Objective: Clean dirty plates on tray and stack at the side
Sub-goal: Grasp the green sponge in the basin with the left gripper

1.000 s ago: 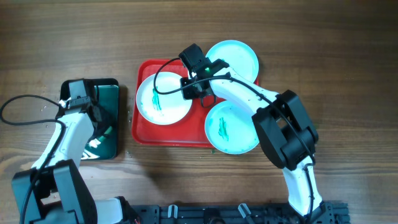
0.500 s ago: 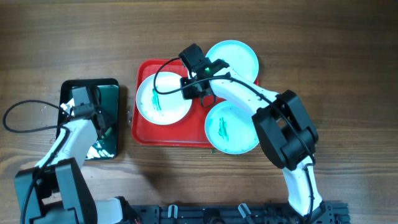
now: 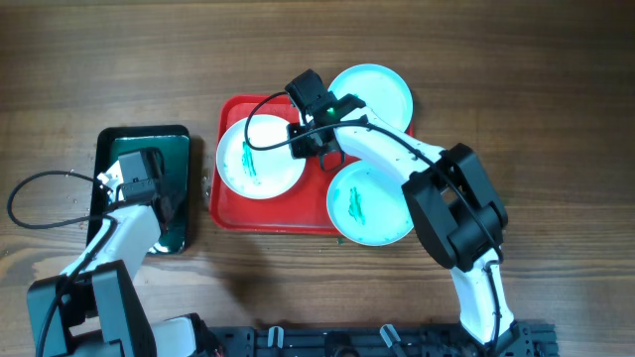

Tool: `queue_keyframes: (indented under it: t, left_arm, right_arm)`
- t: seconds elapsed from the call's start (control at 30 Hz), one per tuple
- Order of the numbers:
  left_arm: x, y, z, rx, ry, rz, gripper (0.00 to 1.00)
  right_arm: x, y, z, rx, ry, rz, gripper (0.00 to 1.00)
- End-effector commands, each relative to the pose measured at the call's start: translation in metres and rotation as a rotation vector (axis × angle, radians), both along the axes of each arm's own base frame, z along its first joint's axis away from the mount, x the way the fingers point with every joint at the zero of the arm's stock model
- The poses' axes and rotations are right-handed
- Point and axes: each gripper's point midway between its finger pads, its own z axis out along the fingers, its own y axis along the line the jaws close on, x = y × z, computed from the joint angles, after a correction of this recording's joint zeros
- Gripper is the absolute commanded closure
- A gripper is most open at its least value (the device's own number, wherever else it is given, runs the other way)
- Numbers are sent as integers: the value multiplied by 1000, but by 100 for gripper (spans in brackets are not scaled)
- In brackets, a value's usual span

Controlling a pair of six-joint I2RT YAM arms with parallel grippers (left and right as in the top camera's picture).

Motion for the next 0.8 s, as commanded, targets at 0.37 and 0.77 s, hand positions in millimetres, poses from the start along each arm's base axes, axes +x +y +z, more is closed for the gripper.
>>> queue_keyframes:
  t: [0.37, 0.77]
  left_arm:
    - [42, -30, 104, -82, -58, -326, 96]
    - [64, -108, 121, -217, -155, -648, 96]
  right_arm:
    - [-6, 19, -1, 56, 4, 131, 96]
    - [-16, 28, 12, 113, 16, 216, 96]
